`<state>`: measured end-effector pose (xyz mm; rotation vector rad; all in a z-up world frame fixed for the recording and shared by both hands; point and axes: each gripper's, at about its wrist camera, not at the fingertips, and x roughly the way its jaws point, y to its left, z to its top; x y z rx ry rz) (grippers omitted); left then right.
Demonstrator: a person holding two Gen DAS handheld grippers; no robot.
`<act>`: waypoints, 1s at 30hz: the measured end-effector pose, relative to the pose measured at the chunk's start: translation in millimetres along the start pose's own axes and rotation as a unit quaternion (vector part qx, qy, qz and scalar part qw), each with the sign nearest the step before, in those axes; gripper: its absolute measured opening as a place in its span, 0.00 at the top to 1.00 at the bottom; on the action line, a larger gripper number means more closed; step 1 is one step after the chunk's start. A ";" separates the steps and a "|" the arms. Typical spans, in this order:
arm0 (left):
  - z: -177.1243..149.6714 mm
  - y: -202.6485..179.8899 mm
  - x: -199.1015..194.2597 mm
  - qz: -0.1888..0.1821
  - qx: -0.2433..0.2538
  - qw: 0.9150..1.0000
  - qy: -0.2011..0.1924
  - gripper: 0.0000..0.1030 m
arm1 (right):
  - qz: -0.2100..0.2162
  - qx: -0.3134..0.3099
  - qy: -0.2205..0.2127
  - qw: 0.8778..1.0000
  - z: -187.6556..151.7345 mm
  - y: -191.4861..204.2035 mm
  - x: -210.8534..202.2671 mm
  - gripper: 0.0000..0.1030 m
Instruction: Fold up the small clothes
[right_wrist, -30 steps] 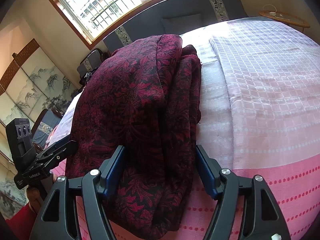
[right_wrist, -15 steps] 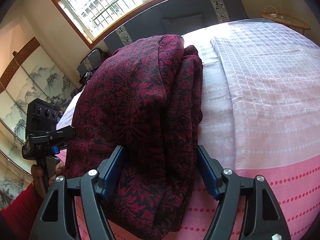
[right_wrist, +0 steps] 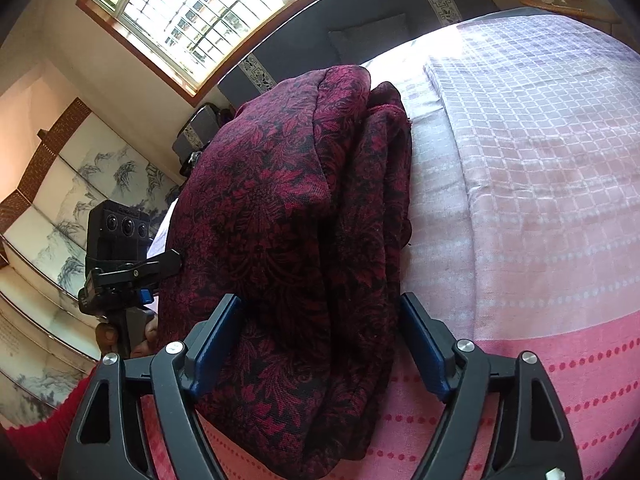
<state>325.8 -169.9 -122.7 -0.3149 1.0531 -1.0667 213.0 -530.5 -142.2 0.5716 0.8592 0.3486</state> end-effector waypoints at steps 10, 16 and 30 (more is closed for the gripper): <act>-2.9 4.5 -4.4 0.012 -0.011 1.000 -0.017 0.13 | 0.041 0.031 0.022 0.998 44.7 -17.3 26.1 0.16; -0.4 10.8 -9.1 0.011 -0.035 0.999 -0.014 0.16 | 0.045 0.016 0.027 0.999 48.3 -15.2 33.1 0.16; -4.6 4.9 -3.3 0.080 -0.022 0.996 -0.040 0.50 | 0.046 0.043 0.030 0.998 33.3 -19.7 36.3 0.54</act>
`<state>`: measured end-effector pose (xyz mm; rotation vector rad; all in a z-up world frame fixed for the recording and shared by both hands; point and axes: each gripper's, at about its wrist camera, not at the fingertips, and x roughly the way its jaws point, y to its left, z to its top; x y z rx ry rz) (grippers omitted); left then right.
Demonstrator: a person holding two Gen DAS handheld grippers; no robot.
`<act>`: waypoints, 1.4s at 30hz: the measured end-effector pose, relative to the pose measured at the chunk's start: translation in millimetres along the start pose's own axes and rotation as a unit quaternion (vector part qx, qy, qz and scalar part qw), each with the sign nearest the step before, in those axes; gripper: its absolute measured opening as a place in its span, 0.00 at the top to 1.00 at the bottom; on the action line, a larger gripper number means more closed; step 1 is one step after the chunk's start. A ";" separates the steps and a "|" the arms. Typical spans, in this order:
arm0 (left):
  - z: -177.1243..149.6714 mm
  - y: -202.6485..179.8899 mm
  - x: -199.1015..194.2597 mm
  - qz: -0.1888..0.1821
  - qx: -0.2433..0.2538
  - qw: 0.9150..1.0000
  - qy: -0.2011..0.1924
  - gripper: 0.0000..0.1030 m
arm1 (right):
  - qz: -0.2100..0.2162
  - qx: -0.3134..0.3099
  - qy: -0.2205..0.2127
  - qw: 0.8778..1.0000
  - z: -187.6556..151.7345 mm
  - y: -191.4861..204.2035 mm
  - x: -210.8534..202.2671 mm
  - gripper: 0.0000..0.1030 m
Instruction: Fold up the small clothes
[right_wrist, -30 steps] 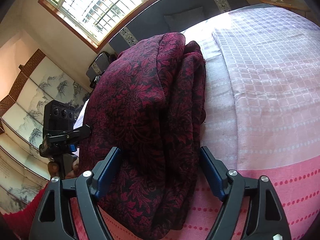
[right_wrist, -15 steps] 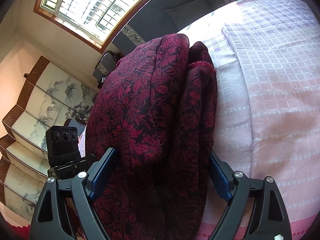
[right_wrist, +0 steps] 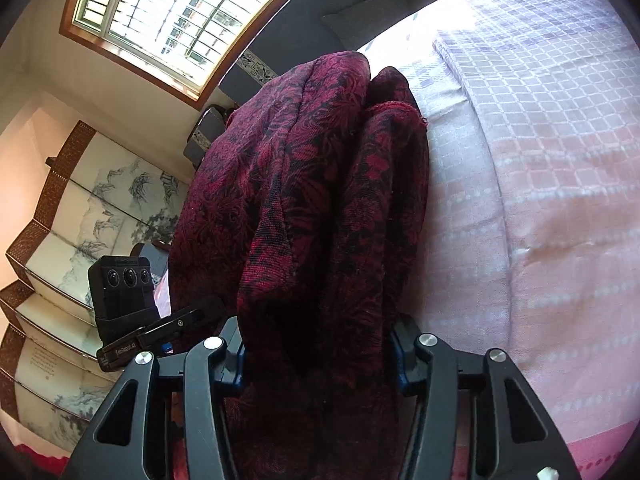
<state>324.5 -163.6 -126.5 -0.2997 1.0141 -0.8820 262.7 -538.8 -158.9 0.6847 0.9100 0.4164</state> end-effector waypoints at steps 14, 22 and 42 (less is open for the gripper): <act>-11.1 -39.4 -5.9 0.100 0.079 0.991 -0.037 0.57 | 0.010 0.006 -0.031 0.999 -15.5 20.3 -1.3 0.65; -20.8 -44.6 -22.9 0.149 0.104 0.982 -0.058 0.58 | 0.030 -0.004 -0.035 0.999 -19.3 41.1 5.6 0.70; -25.8 -2.3 -41.8 0.095 0.036 0.994 -0.047 0.59 | -0.029 -0.015 0.004 0.999 -11.8 39.4 15.7 0.30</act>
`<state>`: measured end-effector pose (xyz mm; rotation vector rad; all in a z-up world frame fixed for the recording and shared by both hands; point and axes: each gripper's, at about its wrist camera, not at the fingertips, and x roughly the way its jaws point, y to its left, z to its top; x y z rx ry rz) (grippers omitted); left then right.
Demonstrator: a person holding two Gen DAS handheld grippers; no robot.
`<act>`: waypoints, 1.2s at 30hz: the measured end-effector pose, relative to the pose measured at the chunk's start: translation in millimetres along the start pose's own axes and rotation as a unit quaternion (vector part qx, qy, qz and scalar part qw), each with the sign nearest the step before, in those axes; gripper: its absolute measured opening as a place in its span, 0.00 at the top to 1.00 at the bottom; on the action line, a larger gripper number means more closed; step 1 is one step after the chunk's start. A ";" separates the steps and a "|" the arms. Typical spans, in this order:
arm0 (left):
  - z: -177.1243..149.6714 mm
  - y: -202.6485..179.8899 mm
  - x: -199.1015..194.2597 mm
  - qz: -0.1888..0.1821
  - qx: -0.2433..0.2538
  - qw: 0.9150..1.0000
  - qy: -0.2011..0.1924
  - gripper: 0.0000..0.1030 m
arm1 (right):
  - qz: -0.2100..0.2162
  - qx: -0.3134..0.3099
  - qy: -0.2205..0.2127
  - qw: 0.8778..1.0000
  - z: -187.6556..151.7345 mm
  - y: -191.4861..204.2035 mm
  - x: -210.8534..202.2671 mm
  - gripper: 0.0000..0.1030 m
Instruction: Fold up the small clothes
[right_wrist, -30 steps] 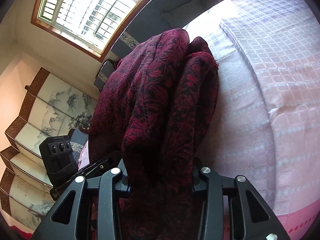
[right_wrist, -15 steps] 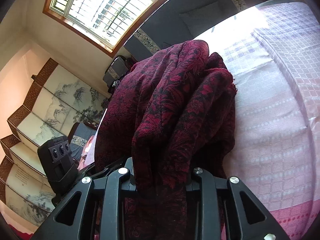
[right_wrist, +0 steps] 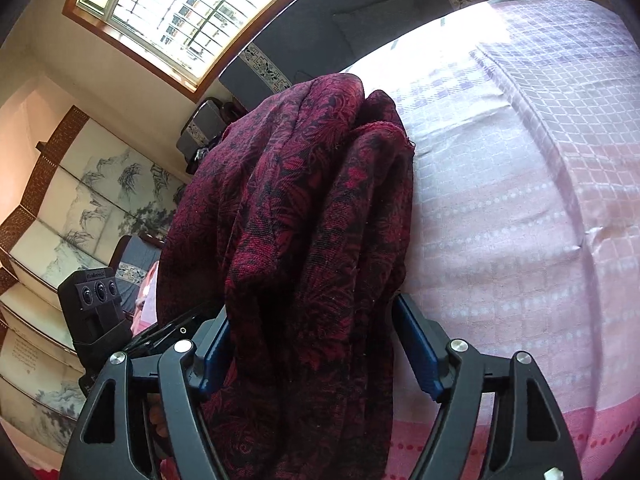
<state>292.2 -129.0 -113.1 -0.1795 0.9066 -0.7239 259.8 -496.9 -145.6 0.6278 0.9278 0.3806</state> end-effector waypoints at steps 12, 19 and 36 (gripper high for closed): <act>11.4 25.2 -6.7 -0.054 -0.043 0.998 0.002 0.63 | 0.058 -0.024 0.021 0.998 12.5 8.4 21.7 0.69; 12.5 -1.1 -48.1 0.006 0.013 0.999 -0.032 0.63 | 0.050 -0.055 -0.013 0.997 4.8 45.7 8.5 0.71; -55.9 -15.1 -154.4 0.107 0.054 0.990 -0.079 0.63 | 0.072 -0.115 -0.016 0.991 -60.6 128.1 0.1 0.71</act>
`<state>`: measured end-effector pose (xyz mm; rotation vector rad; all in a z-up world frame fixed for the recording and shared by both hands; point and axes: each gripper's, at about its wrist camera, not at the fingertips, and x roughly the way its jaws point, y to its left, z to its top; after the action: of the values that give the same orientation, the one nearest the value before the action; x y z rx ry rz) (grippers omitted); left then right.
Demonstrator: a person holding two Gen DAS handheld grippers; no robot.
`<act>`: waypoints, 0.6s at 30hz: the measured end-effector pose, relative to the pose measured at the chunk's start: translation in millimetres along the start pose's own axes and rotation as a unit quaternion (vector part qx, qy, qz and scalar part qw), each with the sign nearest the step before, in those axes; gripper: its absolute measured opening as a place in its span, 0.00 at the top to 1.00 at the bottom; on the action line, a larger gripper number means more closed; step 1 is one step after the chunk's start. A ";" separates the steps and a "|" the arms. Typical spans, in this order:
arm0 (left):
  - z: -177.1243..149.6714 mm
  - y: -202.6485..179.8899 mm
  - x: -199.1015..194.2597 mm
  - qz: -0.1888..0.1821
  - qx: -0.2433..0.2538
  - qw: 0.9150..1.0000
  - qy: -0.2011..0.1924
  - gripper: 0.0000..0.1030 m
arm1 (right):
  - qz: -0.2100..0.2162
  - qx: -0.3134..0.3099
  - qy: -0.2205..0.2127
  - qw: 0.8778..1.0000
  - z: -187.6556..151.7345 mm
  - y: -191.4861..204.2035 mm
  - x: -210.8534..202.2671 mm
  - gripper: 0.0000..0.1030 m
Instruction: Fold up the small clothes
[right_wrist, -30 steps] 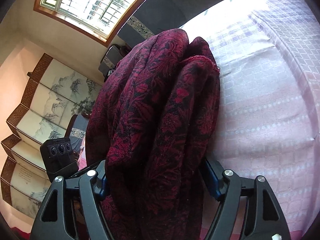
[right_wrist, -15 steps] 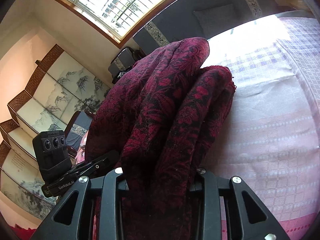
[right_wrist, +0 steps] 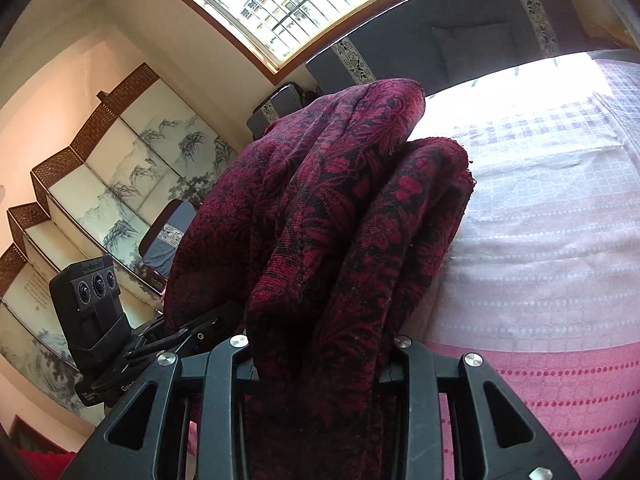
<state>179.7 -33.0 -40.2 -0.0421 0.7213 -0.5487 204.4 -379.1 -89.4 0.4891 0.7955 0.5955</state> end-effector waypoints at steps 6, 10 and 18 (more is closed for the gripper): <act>-24.8 0.4 -26.6 0.008 -0.001 1.000 -0.003 0.63 | 0.001 -0.008 0.005 1.000 -21.3 18.6 -0.7 0.71; -36.4 4.6 -36.5 0.009 -0.003 1.000 -0.002 0.63 | -0.004 -0.018 0.008 1.000 -34.3 29.2 -1.9 0.71; -61.2 4.5 -49.2 0.009 -0.007 1.000 0.003 0.63 | -0.007 -0.024 0.017 1.000 -56.6 37.0 -2.2 0.71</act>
<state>112.5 4.1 -57.1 -0.0463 0.7300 -0.5268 148.1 -343.3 -100.1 0.4311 0.8141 0.6096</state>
